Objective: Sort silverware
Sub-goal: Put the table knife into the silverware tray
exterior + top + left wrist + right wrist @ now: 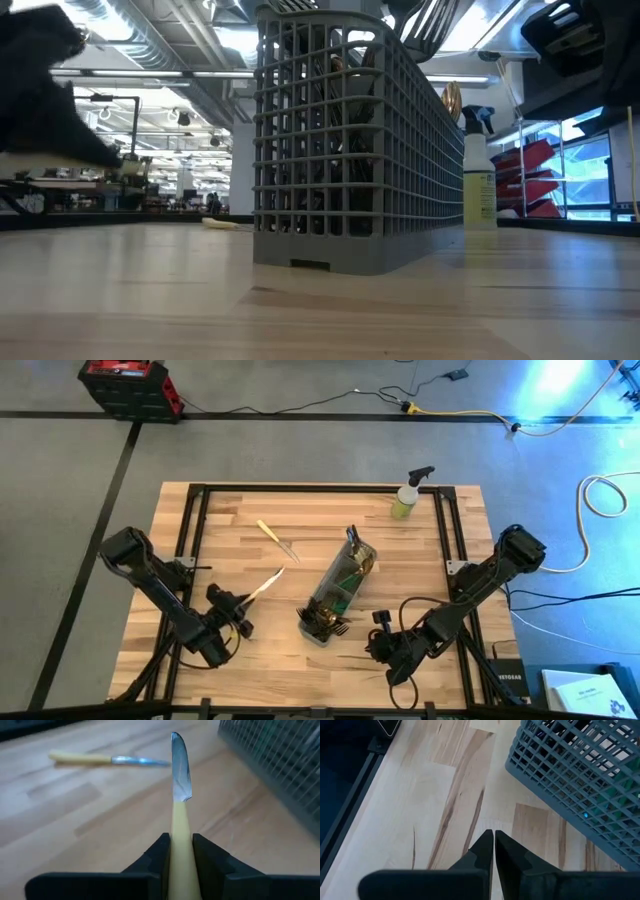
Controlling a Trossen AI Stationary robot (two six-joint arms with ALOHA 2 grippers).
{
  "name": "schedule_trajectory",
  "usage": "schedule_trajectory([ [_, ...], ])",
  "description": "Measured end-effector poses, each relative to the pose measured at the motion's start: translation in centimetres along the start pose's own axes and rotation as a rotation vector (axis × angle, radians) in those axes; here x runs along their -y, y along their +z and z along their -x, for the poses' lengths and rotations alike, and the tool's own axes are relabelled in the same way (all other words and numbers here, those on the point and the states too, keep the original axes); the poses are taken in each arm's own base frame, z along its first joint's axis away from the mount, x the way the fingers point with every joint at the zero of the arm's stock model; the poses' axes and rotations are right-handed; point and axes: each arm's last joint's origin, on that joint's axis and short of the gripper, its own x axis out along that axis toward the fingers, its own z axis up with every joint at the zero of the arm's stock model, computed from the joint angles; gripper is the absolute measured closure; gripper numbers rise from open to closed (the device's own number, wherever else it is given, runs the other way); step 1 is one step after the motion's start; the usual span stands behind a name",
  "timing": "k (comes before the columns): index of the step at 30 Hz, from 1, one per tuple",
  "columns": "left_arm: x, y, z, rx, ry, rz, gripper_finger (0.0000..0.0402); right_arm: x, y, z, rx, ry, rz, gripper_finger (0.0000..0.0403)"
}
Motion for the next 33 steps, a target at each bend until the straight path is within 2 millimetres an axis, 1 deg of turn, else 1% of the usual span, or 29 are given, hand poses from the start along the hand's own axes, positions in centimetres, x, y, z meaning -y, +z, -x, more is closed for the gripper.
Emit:
schedule_trajectory([
  [4,-0.2,1.7,0.8,0.052,-0.044,0.057,0.035,-0.1,0.3,0.1,0.033,0.005,0.025,0.0403],
  [8,-0.7,3.9,1.7,0.15,-0.1,0.101,0.0349,-0.7,0.5,1.2,0.085,0.026,0.074,0.0403],
  [14,-1.9,7.8,2.4,0.364,-0.107,0.13,0.0349,-1.6,0.8,4.8,0.236,-0.026,0.108,0.0403],
  [16,-2.2,9.0,2.6,0.436,-0.087,0.149,0.0349,-1.9,0.9,6.2,0.31,-0.09,0.126,0.0403],
  [18,-2.3,10.1,2.5,0.467,-0.056,0.153,0.0349,-1.9,0.9,7.6,0.386,-0.189,0.122,0.0403],
  [21,-2.1,11.9,2.0,0.482,0.015,0.148,0.0349,-1.6,0.9,9.3,0.486,-0.375,0.075,0.0403],
  [24,-0.9,13.8,1.1,0.482,0.094,0.122,0.0349,-0.9,0.7,10.3,0.555,-0.548,0.007,0.0403],
  [26,0.0,15.4,0.2,0.469,0.119,0.112,0.0349,-0.4,0.5,10.6,0.563,-0.581,-0.027,0.0403],
  [28,0.7,17.0,-0.7,0.466,0.1,0.133,0.0349,0.1,0.3,10.6,0.557,-0.599,-0.056,0.0403],
  [31,1.4,19.1,-2.2,0.497,-0.017,0.105,0.0349,0.6,0.1,10.3,0.543,-0.609,-0.089,0.0403],
  [33,1.5,20.2,-3.1,0.541,-0.083,0.12,0.0351,0.6,0.0,10.2,0.528,-0.591,-0.098,0.0403],
])
